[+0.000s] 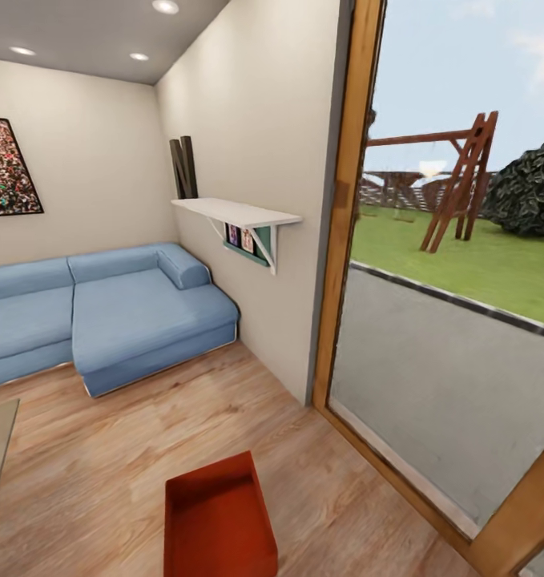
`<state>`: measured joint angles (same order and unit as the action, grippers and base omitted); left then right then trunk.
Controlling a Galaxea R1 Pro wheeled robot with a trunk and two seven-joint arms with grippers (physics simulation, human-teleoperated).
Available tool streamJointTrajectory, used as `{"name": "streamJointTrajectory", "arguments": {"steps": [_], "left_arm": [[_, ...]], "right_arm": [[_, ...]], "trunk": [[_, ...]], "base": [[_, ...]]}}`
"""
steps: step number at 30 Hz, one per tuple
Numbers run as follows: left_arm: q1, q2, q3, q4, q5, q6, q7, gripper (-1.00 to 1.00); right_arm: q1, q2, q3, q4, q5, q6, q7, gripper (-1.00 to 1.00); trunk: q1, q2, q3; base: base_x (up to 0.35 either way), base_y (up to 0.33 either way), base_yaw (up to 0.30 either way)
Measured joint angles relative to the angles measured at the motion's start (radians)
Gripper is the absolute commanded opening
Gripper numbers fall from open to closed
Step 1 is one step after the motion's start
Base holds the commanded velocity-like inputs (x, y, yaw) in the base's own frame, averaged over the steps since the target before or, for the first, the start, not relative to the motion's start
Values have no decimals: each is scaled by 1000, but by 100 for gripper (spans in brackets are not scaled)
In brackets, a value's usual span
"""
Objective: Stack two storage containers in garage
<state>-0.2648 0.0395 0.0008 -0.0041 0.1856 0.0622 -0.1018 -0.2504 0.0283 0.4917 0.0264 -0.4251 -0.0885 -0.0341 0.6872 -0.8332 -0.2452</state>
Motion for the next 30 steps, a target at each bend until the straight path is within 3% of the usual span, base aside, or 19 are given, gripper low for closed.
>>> {"name": "streamJointTrajectory", "arguments": {"steps": [7,30], "left_arm": [[0,1,0,0,0,0,0,100],[0,2,0,0,0,0,0,100]], "right_arm": [[0,0,0,0,0,0,0,100],[0,0,0,0,1,0,0,100]], "trunk": [[0,0,0],[0,0,0]], "base": [[201,-145,66],[8,-6,262]]}}
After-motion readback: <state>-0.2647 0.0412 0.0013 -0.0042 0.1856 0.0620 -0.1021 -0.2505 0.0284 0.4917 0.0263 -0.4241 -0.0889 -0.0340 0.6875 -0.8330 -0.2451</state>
